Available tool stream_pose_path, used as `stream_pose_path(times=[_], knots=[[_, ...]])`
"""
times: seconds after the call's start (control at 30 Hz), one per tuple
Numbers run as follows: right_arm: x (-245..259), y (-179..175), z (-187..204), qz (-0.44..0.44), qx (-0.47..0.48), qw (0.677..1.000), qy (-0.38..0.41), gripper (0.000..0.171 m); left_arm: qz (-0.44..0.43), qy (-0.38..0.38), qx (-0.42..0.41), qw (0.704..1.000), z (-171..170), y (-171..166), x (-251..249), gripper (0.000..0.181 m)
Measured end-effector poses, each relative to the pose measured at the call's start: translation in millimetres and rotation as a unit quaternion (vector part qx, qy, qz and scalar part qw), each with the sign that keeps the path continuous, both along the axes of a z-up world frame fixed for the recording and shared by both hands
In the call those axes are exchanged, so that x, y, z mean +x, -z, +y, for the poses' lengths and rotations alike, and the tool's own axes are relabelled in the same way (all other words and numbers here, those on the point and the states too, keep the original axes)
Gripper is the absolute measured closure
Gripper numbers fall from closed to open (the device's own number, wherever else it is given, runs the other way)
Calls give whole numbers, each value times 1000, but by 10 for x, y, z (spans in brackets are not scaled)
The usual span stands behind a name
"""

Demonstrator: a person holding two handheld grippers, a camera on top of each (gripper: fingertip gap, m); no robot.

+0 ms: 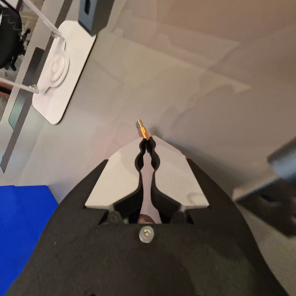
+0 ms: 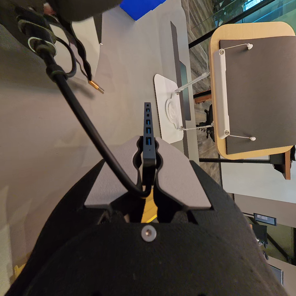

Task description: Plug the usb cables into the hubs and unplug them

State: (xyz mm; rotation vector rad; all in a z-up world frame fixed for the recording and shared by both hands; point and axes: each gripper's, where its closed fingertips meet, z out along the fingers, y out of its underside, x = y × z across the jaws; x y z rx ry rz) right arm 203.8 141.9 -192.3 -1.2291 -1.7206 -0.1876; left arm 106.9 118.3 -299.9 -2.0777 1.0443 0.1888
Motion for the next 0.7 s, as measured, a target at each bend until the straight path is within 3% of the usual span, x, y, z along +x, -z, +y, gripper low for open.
stream_pose_path(times=[0.33,0.5,0.53,0.6,0.7], knots=[[-2,93,-12,-29,13,999,-10,161,-19,36,41,998,57,-420,-123,181],[-5,130,-14,-37,10,999,-12,161,-17,30,-18,999,-40,-232,-95,180],[0,127,-8,-35,8,999,-11,161,-17,16,-31,999,-29,-160,-92,159],[15,128,9,-35,8,999,-6,161,-10,-13,-69,998,-21,29,-107,141],[24,123,13,-32,6,999,-5,161,-14,-51,-67,996,81,149,-163,144]])
